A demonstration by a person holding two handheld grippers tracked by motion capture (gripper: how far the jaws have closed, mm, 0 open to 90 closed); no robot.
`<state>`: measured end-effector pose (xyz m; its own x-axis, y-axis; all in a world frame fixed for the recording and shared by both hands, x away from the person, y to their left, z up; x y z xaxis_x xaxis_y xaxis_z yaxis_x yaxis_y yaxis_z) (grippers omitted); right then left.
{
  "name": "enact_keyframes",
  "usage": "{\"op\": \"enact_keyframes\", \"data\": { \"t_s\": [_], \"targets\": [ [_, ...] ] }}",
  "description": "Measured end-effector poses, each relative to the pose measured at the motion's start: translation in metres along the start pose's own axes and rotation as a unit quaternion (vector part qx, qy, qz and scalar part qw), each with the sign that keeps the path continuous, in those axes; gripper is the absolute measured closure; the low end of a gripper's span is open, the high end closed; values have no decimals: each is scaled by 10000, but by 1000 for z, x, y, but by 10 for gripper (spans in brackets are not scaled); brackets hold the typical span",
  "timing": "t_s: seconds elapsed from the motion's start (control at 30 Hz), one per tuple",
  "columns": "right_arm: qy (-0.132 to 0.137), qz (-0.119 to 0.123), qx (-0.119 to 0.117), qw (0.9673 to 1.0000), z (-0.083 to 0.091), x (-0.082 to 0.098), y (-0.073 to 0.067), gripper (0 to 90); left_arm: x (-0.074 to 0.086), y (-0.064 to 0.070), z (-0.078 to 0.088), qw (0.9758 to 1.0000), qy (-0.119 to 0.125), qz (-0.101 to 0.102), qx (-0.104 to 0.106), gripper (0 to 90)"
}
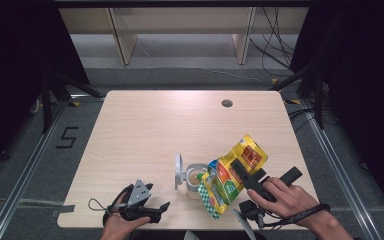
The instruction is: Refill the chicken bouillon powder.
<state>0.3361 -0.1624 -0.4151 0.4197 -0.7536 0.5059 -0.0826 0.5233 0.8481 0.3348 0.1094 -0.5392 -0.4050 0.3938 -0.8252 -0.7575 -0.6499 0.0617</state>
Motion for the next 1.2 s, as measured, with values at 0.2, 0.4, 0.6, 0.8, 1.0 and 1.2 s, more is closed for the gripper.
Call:
{"op": "enact_keyframes", "data": {
  "t_s": [0.2, 0.4, 0.6, 0.8, 1.0, 1.2],
  "targets": [
    [7, -2, -1, 10000, -2, 0, 1, 518, 0, 0, 0, 10000, -2, -2, 0, 164],
    [-34, 50, -69, 10000, -5, 4, -2, 520, 1, -1, 0, 10000, -39, -29, -10, 164],
    [-95, -37, -41, 9999, -4, 9, -5, 521, 0, 0, 0, 10000, -11, -5, 3, 164],
    [-135, -63, -23, 9999, 0, 12, -4, 521, 0, 0, 0, 10000, -12, -5, 2, 164],
    [-197, 1, -46, 9998, 5, 16, -6, 522, 1, -1, 0, 10000, -59, -50, -6, 164],
    [-137, -100, -31, 9999, 8, 13, -9, 524, 2, 1, 0, 9999, -97, 58, 14, 164]
  ]
}}
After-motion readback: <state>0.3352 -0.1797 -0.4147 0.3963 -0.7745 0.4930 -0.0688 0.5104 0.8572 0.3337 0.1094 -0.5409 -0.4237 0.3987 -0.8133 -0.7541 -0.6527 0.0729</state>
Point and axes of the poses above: each handheld gripper's, and its own axes: z roughly backward along the jaws, x roughly out of its underside, y roughly to its right, the point moved 7 cm from there along -z, roughly forward along the jaws, and after that the axes turned 5 degrees about x, right-handed, at the moved point
